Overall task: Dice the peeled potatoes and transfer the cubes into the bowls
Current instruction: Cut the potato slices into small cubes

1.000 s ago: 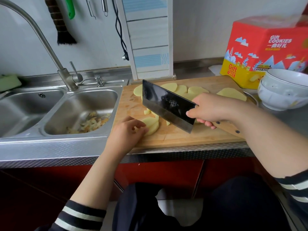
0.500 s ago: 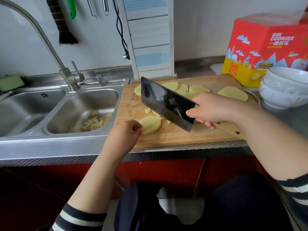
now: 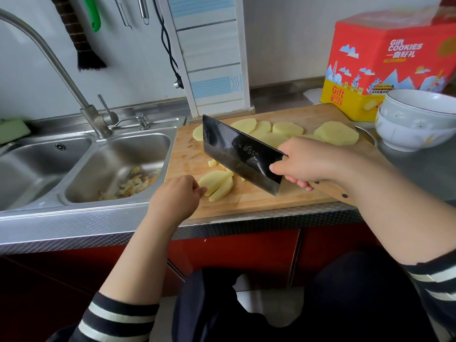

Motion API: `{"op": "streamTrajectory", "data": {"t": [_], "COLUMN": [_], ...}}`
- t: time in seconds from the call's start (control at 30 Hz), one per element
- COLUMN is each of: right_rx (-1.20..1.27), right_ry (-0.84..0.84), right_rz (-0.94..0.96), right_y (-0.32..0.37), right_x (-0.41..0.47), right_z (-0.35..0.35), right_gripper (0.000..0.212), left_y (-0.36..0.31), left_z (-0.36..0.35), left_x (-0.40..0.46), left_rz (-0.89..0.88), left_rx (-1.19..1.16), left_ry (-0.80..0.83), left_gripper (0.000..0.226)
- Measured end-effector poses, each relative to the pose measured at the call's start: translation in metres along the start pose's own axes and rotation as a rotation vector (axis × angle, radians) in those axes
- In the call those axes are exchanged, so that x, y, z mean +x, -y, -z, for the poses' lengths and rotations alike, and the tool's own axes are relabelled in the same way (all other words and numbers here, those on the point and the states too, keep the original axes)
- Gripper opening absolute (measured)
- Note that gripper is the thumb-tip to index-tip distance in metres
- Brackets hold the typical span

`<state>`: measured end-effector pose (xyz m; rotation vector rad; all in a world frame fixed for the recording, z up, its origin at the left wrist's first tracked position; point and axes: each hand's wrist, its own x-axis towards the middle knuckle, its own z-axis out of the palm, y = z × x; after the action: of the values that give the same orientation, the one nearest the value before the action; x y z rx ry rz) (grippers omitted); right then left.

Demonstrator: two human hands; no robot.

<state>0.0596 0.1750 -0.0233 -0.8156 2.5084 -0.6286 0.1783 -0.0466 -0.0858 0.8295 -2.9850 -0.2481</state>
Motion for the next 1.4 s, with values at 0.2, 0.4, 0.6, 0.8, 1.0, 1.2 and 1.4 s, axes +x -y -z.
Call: {"op": "streamTrajectory", "data": {"t": [0.2, 0.4, 0.6, 0.8, 1.0, 1.2, 1.4], "right_rx": [0.021, 0.021, 0.012, 0.036, 0.014, -0.024, -0.098], "right_ry": [-0.017, -0.062, -0.078, -0.088, -0.079, -0.113, -0.110], "right_rz": [0.014, 0.027, 0.029, 0.038, 0.060, 0.056, 0.076], "right_y": [-0.002, -0.006, -0.006, -0.006, -0.002, 0.000, 0.007], "right_x": [-0.001, -0.006, -0.009, -0.011, -0.013, -0.014, -0.015], "right_z": [0.000, 0.006, 0.007, 0.004, 0.003, 0.003, 0.007], "right_gripper": [0.027, 0.024, 0.022, 0.027, 0.021, 0.018, 0.019], "left_y": [-0.003, -0.004, -0.011, -0.015, -0.015, -0.030, -0.035], "left_z": [-0.011, -0.035, -0.041, -0.047, -0.041, -0.039, -0.045], "left_x": [0.007, 0.003, 0.001, -0.004, 0.002, 0.004, -0.002], "left_rz": [-0.359, -0.538, -0.503, -0.488, -0.255, -0.085, 0.053], "left_rx": [-0.213, 0.026, -0.005, 0.025, -0.198, -0.261, -0.235], "left_ry": [-0.320, -0.143, -0.249, -0.340, -0.132, -0.204, -0.287], "left_gripper": [0.022, 0.082, 0.061, 0.052, 0.070, 0.060, 0.066]}}
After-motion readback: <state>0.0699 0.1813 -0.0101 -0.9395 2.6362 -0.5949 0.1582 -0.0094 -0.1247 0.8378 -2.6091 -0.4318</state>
